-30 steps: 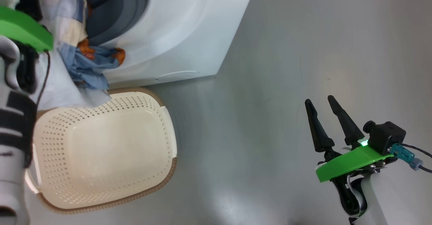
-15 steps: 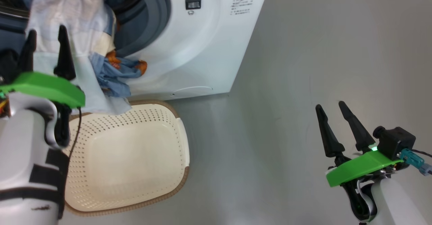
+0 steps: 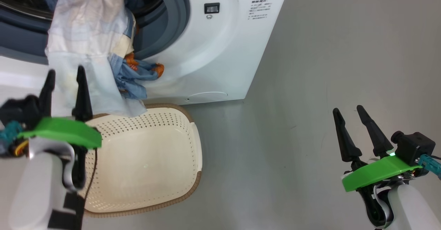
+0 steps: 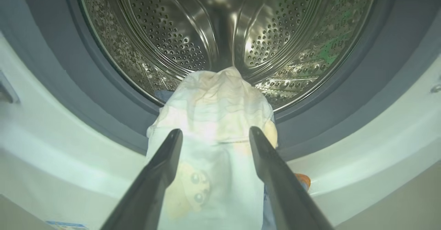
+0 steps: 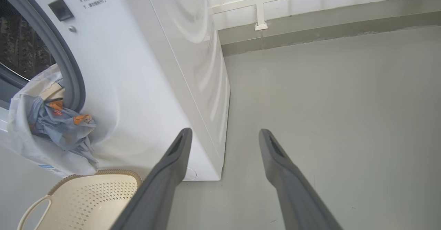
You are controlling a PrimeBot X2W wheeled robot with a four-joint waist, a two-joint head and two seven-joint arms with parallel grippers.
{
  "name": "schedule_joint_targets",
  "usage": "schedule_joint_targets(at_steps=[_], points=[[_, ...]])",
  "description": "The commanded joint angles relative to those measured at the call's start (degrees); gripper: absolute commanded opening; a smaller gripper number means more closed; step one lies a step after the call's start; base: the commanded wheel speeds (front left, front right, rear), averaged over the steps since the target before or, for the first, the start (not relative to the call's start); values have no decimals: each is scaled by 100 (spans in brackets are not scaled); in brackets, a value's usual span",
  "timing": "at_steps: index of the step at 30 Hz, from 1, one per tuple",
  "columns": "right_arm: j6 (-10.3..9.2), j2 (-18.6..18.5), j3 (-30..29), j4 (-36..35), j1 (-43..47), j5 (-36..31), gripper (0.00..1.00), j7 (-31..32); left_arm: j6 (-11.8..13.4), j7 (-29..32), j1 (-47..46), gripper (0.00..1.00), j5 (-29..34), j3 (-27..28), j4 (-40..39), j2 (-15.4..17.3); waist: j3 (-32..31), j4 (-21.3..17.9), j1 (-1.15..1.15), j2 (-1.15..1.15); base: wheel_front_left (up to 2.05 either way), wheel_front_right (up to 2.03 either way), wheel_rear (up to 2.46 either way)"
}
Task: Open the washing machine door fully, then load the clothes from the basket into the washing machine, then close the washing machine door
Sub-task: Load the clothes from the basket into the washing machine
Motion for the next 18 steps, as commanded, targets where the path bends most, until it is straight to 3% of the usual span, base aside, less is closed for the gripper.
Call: schedule_joint_targets(at_steps=[1, 18], points=[[16, -66, 71, -148, 129, -30, 100, -28, -14, -31, 232, 100, 77, 215, -265, 143, 19, 18, 0, 0, 0, 0, 0], [16, -87, -6, -182, 116, -25, 100, -28, -14, -31, 1864, 100, 164, 693, -1399, -106, 100, 76, 0, 0, 0, 0, 0]])
